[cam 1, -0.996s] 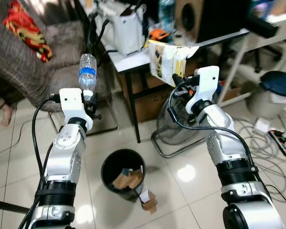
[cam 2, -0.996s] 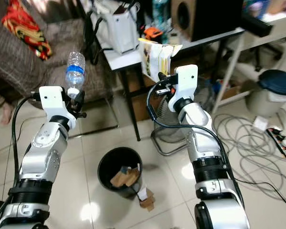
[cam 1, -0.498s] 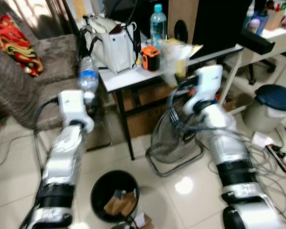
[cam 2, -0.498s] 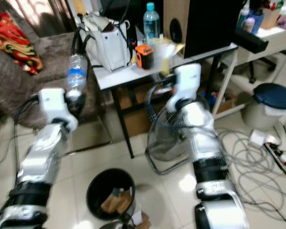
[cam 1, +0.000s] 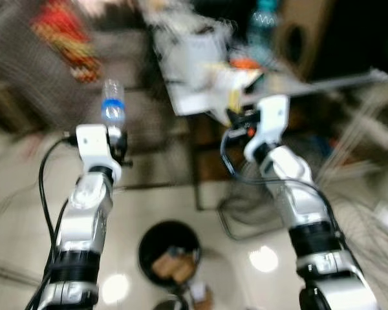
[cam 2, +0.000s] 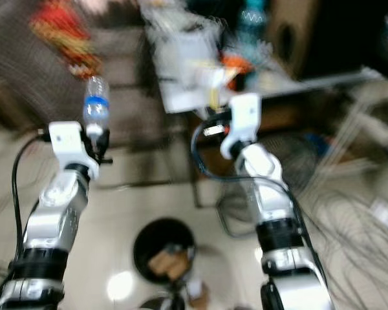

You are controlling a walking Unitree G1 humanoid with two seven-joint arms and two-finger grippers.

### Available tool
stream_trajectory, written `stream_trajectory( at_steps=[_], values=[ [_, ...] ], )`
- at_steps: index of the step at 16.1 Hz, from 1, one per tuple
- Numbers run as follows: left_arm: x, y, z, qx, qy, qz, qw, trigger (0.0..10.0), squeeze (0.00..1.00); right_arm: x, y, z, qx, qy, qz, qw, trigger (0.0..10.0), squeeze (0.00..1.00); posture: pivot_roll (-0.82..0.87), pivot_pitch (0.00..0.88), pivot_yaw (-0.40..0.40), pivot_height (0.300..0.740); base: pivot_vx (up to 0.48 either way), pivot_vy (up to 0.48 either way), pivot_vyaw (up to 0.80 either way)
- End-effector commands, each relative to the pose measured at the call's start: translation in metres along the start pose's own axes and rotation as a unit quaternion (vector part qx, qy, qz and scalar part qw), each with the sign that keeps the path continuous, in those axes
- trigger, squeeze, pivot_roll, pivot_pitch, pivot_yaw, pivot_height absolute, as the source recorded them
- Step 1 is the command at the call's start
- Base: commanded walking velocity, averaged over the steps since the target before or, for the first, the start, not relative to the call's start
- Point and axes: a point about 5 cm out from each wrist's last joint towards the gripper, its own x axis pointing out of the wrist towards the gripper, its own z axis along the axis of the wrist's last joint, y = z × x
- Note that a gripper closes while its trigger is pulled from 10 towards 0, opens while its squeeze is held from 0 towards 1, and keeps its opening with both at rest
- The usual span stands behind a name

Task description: Picking trash to rubbish bin

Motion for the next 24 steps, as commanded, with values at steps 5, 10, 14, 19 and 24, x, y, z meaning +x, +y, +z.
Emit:
stream_trajectory(
  at_steps=[5,10,14,19,24],
  values=[
    [0.001,0.0,-0.008,0.003,0.026,0.001,1.0,10.0,0.0,0.001,-0.002,0.007,-0.006,-0.012,-0.002,1.0,10.0,0.0,-0.1,0.084,0.093,0.74,0.0,0.0,0.8],
    [-0.003,-0.013,-0.034,0.009,0.093,-0.044,0.995,10.0,0.0,0.001,-0.004,0.003,-0.002,-0.001,-0.016,1.0,10.0,0.0,-0.1,0.088,0.094,0.74,0.0,0.0,0.0],
    [-0.003,-0.025,-0.051,0.014,0.127,-0.077,0.989,10.0,0.0,0.001,-0.003,-0.004,-0.006,0.025,-0.022,0.999,10.0,0.0,-0.11,0.087,0.098,0.74,0.0,0.0,0.0],
    [-0.002,-0.039,-0.073,0.028,0.175,-0.123,0.977,10.0,0.0,-0.004,-0.002,-0.027,-0.016,0.092,-0.03,0.995,10.0,0.0,-0.12,0.092,0.113,0.74,0.0,0.0,0.0],
    [-0.008,-0.044,-0.097,0.038,0.236,-0.164,0.957,10.0,0.0,-0.009,0.006,-0.031,-0.008,0.104,-0.04,0.994,10.0,0.0,-0.12,0.151,0.168,0.74,0.0,0.0,0.0]
  ],
)
